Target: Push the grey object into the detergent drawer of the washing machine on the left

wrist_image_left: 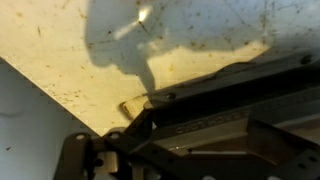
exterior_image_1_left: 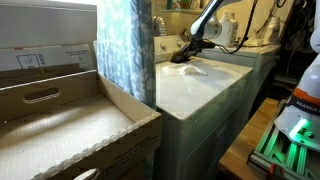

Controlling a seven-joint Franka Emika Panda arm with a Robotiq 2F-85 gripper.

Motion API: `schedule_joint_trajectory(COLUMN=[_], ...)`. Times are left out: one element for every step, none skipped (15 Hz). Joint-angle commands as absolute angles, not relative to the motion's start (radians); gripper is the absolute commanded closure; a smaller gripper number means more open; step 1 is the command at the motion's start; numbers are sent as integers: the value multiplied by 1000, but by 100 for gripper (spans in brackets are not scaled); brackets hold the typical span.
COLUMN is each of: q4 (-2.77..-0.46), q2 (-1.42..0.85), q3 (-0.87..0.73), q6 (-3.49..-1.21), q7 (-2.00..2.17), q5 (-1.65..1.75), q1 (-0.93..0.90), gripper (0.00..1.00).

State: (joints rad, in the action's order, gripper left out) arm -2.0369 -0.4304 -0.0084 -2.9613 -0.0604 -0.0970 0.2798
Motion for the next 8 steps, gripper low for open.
schedule_joint_trajectory(q4=[-1910, -1904, -1900, -1896, -1887, -1879, -1871, -1860], q2=[-509, -507, -502, -498, -498, -497, -500, -502], q3=[-32, -40, -43, -56, -68, -68, -80, -80], q6=[-2959, -2944, -2928, -2912, -2902, -2876, -2860, -2839], q7=[-12, 7, 24, 53, 81, 106, 139, 159], q5=[-125, -124, -128, -127, -128, -139, -143, -155], q1=[259, 252, 248, 237, 229, 228, 218, 219], gripper=[0, 0, 0, 0, 0, 0, 0, 0])
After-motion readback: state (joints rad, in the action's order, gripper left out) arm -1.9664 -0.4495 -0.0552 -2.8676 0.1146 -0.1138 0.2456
